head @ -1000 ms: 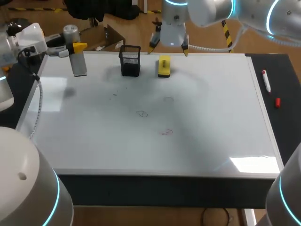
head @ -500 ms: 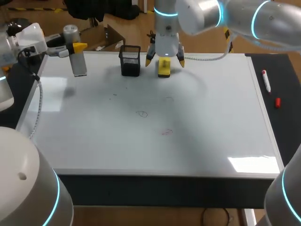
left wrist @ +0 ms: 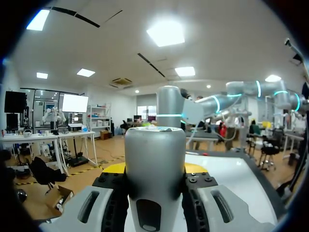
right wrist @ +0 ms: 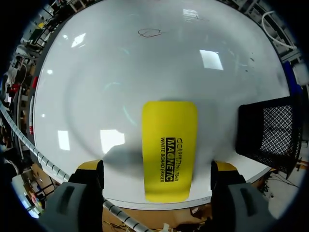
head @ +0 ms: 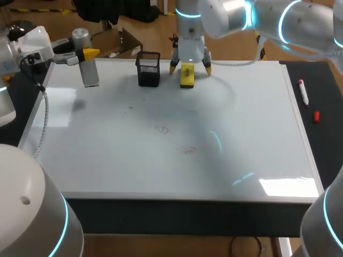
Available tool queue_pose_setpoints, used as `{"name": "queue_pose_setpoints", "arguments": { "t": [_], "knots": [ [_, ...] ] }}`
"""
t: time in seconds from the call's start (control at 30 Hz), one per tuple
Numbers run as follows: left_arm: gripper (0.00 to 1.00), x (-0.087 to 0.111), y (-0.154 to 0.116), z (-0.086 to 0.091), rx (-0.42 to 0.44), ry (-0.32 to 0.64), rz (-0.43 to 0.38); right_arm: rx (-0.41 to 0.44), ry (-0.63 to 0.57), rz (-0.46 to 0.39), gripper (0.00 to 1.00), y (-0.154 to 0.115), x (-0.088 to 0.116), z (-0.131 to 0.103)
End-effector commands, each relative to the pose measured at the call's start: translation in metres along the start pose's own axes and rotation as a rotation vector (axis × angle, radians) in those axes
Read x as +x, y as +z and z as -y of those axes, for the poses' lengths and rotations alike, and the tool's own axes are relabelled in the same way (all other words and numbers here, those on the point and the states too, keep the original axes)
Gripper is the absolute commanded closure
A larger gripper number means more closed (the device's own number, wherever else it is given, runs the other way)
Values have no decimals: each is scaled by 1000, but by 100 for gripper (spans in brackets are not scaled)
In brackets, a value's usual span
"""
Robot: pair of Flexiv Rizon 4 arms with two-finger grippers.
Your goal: Pick up the inspection probe, press it on each red-marked spot on the whiteboard one by one, put down the probe, pick up the eraser, and wipe off all the red marks.
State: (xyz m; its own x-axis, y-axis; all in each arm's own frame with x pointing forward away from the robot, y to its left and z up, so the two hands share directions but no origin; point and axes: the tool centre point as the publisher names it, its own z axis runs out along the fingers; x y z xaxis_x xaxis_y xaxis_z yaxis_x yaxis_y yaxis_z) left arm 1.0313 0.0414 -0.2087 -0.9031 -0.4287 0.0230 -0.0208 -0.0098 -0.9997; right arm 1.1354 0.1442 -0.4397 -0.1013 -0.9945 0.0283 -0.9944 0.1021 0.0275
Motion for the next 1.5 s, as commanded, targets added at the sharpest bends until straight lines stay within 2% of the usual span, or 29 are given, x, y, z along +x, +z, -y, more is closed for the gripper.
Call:
{"name": "queue_pose_setpoints", "arguments": {
  "t": [0.03, 0.1, 0.17, 0.27, 0.37, 0.43, 0.6, 0.83, 1.13, 1.5],
  "knots": [
    [100, 1, 0, 1, 2, 2, 3, 1, 1, -12, 52, 7, 5, -3],
    [100, 1, 0, 1, 2, 2, 3, -1, 4, -11, 55, 9, 5, -4],
    [100, 1, 0, 1, 2, 2, 3, -4, 7, -10, 66, 10, 5, -4],
    [100, 1, 0, 1, 2, 2, 3, -5, 10, -10, 67, 10, 5, -5],
    [100, 1, 0, 1, 2, 2, 3, -8, 15, -12, 85, 11, 6, -5],
    [100, 1, 0, 1, 2, 2, 3, -10, 17, -12, 100, 12, 7, -4],
    [100, 1, 0, 1, 2, 2, 3, -13, 28, -11, 100, 8, 12, -5],
    [100, 1, 0, 1, 2, 2, 3, -44, 45, -13, 100, -2, 31, -7],
    [100, 1, 0, 1, 2, 2, 3, -47, 123, -10, 100, -17, 74, -10],
    [100, 1, 0, 1, 2, 2, 3, -14, 245, -8, 100, -31, 129, -28]
  ]
}}
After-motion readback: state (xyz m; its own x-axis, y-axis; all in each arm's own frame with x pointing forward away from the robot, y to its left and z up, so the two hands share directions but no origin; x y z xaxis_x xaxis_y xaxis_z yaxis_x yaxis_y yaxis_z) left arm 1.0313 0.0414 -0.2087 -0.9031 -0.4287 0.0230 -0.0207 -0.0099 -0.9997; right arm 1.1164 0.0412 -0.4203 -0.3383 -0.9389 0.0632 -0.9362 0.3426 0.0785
